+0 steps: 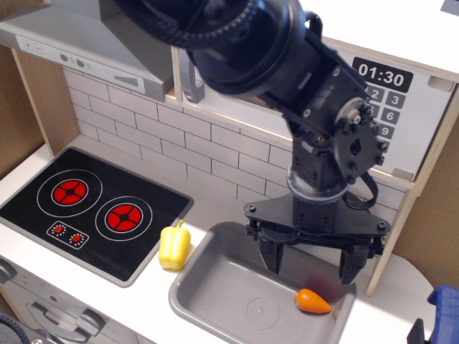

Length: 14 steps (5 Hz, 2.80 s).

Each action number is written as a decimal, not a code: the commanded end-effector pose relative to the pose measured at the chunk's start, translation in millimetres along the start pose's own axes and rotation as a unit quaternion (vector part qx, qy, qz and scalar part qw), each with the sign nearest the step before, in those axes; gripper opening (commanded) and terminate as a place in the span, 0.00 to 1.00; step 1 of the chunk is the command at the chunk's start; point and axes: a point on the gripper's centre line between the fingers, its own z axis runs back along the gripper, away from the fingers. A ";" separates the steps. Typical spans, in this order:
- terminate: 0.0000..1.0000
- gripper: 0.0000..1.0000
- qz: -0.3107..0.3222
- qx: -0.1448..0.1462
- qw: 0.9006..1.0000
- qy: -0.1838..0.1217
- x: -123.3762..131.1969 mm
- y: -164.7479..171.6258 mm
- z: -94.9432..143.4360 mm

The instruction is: Open microwave

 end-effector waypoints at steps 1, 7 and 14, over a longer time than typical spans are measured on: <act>0.00 1.00 0.000 0.000 1.000 0.000 0.0 0.0 0.0; 0.00 1.00 -0.004 0.026 0.993 -0.112 161.5 136.0 77.5; 0.00 0.00 -0.156 0.070 0.979 -0.112 180.6 150.9 69.2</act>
